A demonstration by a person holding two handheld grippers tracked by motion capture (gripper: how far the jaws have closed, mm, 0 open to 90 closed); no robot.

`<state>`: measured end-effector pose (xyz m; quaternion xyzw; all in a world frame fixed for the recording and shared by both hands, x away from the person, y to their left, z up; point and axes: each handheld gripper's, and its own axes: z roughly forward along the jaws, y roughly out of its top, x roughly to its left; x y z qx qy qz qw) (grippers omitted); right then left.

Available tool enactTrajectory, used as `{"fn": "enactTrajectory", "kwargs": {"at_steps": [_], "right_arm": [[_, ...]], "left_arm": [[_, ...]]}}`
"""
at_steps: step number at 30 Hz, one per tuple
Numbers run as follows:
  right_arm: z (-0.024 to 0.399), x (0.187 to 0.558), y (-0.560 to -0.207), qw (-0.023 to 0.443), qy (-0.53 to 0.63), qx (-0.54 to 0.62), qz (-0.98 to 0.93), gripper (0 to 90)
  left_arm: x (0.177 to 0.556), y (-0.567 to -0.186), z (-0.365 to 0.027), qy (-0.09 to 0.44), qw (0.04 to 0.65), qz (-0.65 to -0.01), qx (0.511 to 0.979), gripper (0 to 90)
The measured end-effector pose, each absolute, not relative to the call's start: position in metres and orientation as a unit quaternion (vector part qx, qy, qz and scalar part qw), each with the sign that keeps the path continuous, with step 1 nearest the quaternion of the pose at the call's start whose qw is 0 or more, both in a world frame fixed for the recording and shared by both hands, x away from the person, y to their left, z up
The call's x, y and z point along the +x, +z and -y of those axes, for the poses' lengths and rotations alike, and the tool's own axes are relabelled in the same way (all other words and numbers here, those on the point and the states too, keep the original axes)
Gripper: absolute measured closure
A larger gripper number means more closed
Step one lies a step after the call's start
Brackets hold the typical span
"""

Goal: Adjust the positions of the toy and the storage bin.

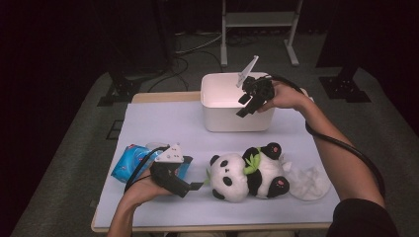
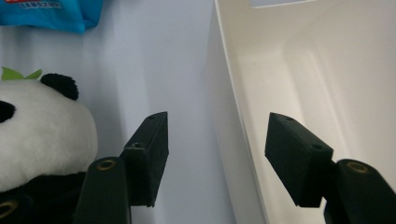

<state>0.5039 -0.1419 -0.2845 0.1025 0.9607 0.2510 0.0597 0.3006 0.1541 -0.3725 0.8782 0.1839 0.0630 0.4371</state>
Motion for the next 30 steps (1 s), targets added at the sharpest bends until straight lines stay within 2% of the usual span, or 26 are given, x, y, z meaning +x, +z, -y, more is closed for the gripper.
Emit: {"fn": "enactTrajectory", "kwargs": {"at_steps": [11, 16, 19, 20, 22, 23, 25, 30], "right_arm": [[0.136, 0.515, -0.294, 0.061, 0.249, 0.104, -0.961, 44.7], [0.136, 0.519, -0.301, 0.063, 0.242, 0.113, -0.962, 53.1], [0.136, 0.521, -0.304, 0.063, 0.240, 0.111, -0.962, 54.4], [0.136, 0.521, -0.306, 0.061, 0.236, 0.113, -0.963, 59.8], [0.135, 0.521, -0.307, 0.061, 0.236, 0.107, -0.964, 60.6], [0.135, 0.521, -0.309, 0.059, 0.232, 0.111, -0.965, 65.1], [0.135, 0.521, -0.310, 0.059, 0.231, 0.110, -0.965, 65.1], [0.134, 0.524, -0.314, 0.045, 0.224, 0.111, -0.967, 76.9]], "left_arm": [[0.301, -0.372, -0.158, 0.068, 0.433, -0.183, 0.880, 8.9], [0.301, -0.372, -0.159, 0.068, 0.434, -0.184, 0.879, 8.9], [0.301, -0.372, -0.158, 0.066, 0.434, -0.186, 0.879, 8.9], [0.301, -0.373, -0.158, 0.066, 0.433, -0.185, 0.880, 8.9], [0.302, -0.373, -0.158, 0.065, 0.434, -0.187, 0.879, 8.9], [0.302, -0.373, -0.158, 0.065, 0.433, -0.187, 0.879, 8.9], [0.302, -0.372, -0.159, 0.066, 0.431, -0.185, 0.881, 8.9], [0.302, -0.371, -0.161, 0.069, 0.433, -0.186, 0.880, 8.9]]}}
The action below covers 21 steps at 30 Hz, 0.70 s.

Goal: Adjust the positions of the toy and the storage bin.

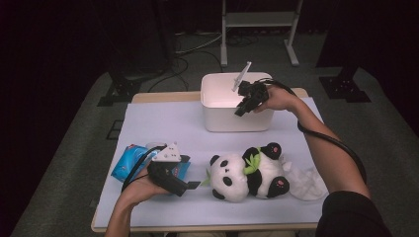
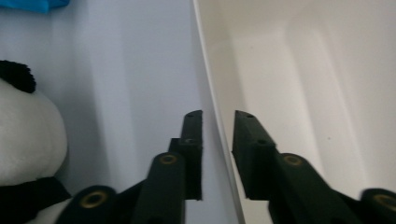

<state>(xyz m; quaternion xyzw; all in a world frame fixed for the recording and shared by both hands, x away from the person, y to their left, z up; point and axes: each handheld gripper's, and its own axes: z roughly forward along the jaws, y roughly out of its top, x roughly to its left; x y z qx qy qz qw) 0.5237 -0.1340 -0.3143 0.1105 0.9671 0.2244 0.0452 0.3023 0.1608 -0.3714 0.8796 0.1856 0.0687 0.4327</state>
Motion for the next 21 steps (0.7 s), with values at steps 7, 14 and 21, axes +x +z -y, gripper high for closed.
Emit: {"fn": "enactTrajectory", "kwargs": {"at_steps": [7, 14, 21], "right_arm": [[0.135, 0.524, -0.315, 0.033, 0.228, 0.116, -0.966, 82.2], [0.134, 0.518, -0.315, 0.021, 0.227, 0.109, -0.968, 83.7], [0.134, 0.507, -0.313, 0.016, 0.224, 0.098, -0.970, 84.9]], "left_arm": [[0.303, -0.372, -0.161, 0.067, 0.432, -0.186, 0.880, 8.9], [0.302, -0.372, -0.161, 0.067, 0.432, -0.186, 0.880, 8.9], [0.302, -0.372, -0.159, 0.067, 0.431, -0.183, 0.881, 8.9]]}}
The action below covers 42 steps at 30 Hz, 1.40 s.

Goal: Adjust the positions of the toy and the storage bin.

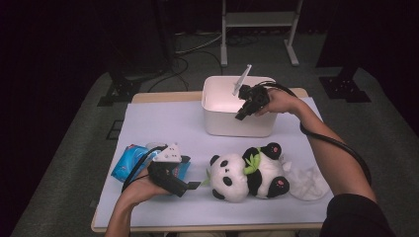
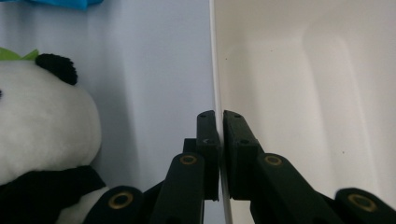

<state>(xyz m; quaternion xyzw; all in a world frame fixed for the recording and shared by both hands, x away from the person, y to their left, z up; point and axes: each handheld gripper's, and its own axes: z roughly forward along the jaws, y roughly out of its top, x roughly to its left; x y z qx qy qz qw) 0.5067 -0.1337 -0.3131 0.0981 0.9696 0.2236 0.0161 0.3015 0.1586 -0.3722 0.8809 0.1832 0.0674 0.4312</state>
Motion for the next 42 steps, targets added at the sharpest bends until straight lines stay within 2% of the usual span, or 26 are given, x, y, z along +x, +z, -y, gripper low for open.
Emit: {"fn": "enactTrajectory", "kwargs": {"at_steps": [42], "right_arm": [[0.132, 0.430, -0.312, -0.004, 0.216, 0.048, -0.975, 85.6]], "left_arm": [[0.299, -0.372, -0.150, 0.062, 0.430, -0.169, 0.885, 8.9]]}}
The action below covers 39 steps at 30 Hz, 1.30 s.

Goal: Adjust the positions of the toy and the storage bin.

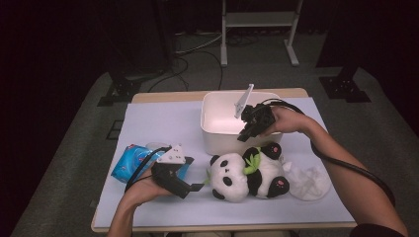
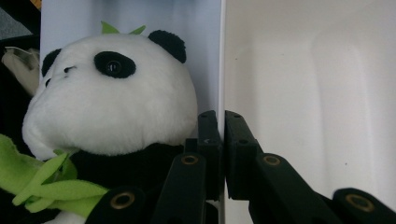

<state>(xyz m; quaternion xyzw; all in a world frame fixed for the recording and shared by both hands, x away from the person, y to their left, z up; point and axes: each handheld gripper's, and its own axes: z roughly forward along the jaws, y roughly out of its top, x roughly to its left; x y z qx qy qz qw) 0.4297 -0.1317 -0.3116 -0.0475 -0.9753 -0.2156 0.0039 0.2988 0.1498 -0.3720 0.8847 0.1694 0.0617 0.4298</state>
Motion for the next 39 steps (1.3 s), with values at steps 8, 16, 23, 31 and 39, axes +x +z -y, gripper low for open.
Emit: {"fn": "enactTrajectory", "kwargs": {"at_steps": [8, 16, 23, 31, 39], "right_arm": [[0.132, 0.423, -0.311, 0.003, -0.215, -0.042, 0.976, 85.7], [0.133, 0.422, -0.311, 0.007, -0.217, -0.046, 0.975, 85.0], [0.137, 0.425, -0.309, 0.009, -0.243, -0.059, 0.968, 77.7], [0.148, 0.420, -0.295, 0.001, -0.269, -0.073, 0.960, 67.4], [0.157, 0.404, -0.281, -0.009, -0.284, -0.066, 0.956, 60.0]], "left_arm": [[0.297, -0.371, -0.149, 0.064, 0.429, -0.168, 0.885, 8.9], [0.299, -0.372, -0.149, 0.064, 0.432, -0.170, 0.883, 8.9], [0.300, -0.373, -0.149, 0.061, 0.436, -0.169, 0.882, 8.9], [0.302, -0.374, -0.147, 0.060, 0.433, -0.167, 0.884, 8.9], [0.303, -0.375, -0.144, 0.058, 0.435, -0.166, 0.883, 8.9]]}}
